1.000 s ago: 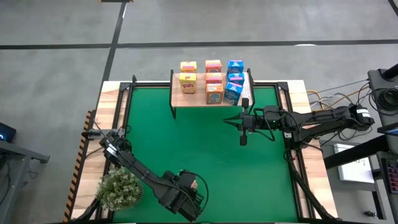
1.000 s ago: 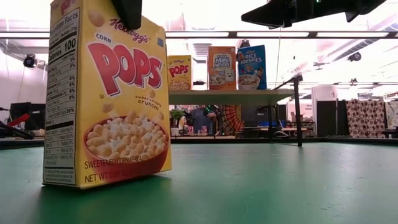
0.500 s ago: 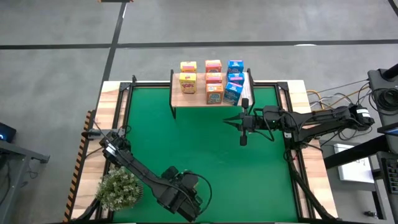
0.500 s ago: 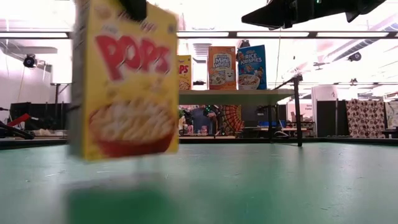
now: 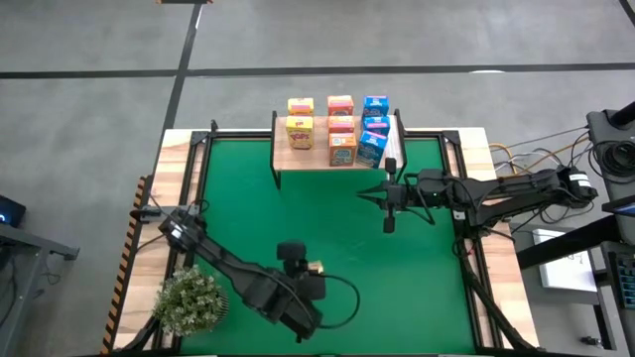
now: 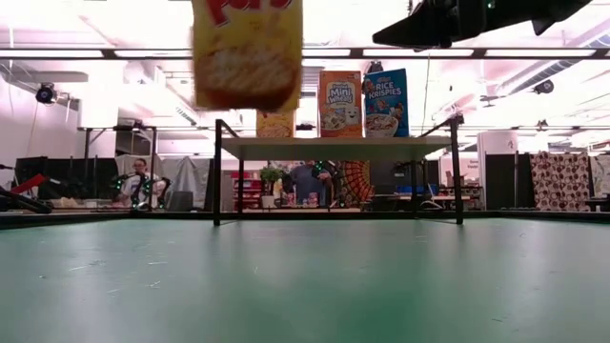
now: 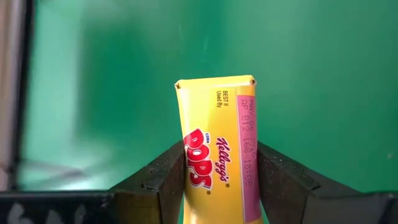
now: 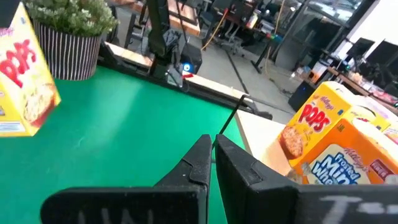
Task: Stack cereal on shelf
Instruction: Put the yellow cereal box on the shelf aligned with the other yellow cereal boxes
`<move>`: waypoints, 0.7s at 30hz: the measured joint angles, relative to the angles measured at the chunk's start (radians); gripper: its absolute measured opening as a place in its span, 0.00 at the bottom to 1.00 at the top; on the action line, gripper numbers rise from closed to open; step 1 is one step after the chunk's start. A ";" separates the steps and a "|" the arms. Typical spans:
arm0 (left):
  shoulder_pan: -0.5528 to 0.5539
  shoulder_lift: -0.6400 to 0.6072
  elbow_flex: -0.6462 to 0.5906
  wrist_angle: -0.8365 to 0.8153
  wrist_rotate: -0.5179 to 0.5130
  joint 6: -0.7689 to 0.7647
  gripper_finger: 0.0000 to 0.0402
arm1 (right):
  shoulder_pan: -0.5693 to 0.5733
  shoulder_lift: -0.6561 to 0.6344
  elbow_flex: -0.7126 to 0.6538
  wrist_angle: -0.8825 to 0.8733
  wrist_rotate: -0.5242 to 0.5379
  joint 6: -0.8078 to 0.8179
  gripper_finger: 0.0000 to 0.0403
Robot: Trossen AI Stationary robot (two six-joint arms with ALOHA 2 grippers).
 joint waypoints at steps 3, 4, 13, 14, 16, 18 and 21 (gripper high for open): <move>0.022 -0.035 -0.016 0.006 -0.019 0.180 0.39 | 0.001 -0.006 0.000 -0.020 0.000 0.010 0.03; 0.033 -0.046 -0.021 -0.008 -0.031 0.217 0.39 | 0.001 -0.010 0.000 -0.031 0.000 0.015 0.03; 0.197 -0.183 -0.039 -0.003 -0.058 0.556 0.39 | 0.002 -0.018 0.000 -0.043 0.000 0.025 0.03; 0.219 -0.199 -0.039 -0.003 -0.058 0.594 0.39 | 0.002 -0.018 0.000 -0.043 0.000 0.024 0.03; 0.268 -0.228 -0.039 -0.003 -0.059 0.659 0.39 | 0.002 -0.018 0.000 -0.043 0.000 0.019 0.03; 0.318 -0.255 -0.039 -0.003 -0.059 0.716 0.39 | 0.002 -0.018 0.000 -0.043 0.000 0.014 0.03; 0.396 -0.290 -0.039 -0.003 -0.057 0.787 0.39 | 0.002 -0.019 0.000 -0.043 0.000 0.007 0.03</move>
